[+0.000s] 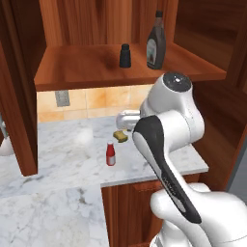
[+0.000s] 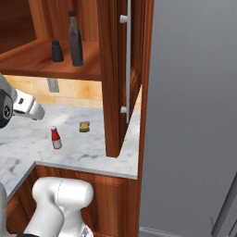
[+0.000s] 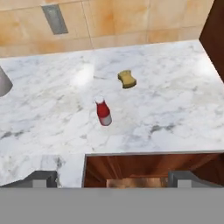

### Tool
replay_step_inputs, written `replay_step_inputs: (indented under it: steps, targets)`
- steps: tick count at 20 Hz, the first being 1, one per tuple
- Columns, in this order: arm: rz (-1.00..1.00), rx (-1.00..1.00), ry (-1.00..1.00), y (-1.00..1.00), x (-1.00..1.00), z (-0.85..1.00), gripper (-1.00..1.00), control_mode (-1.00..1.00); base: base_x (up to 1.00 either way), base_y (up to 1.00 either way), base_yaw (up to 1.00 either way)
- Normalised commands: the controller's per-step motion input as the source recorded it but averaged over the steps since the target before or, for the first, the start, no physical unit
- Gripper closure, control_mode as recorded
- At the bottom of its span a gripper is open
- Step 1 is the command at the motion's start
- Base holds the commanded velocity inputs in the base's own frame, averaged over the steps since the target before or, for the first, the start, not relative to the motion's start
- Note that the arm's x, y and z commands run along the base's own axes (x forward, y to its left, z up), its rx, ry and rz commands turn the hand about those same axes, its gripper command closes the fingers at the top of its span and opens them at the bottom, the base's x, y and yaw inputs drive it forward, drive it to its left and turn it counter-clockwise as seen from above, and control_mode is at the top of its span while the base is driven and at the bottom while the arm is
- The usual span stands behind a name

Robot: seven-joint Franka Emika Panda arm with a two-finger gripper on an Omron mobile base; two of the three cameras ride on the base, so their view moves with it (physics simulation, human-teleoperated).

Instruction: There are various items on the counter. Only move the condiments/shakers into the cabinet.

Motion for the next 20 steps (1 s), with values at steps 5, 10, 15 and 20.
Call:
replay_step_inputs:
  steps: [5, 10, 15, 20]
  targets:
    - [0.1, -0.02, 0.26, 0.39, 0.15, -0.95, -1.0, -1.0, 0.0, 0.0, 0.0]
    - [0.0, -0.1, -0.01, 0.21, 0.32, -0.75, -1.0, -1.0, 0.0, 0.0, 0.0]
    - [0.01, 0.06, -0.04, -0.03, 0.6, -0.35, -1.0, -1.0, 0.0, 0.0, 0.0]
    - [0.08, 0.08, 0.0, -0.2, 0.26, -0.07, -1.0, -1.0, 0.0, 0.0, 0.0]
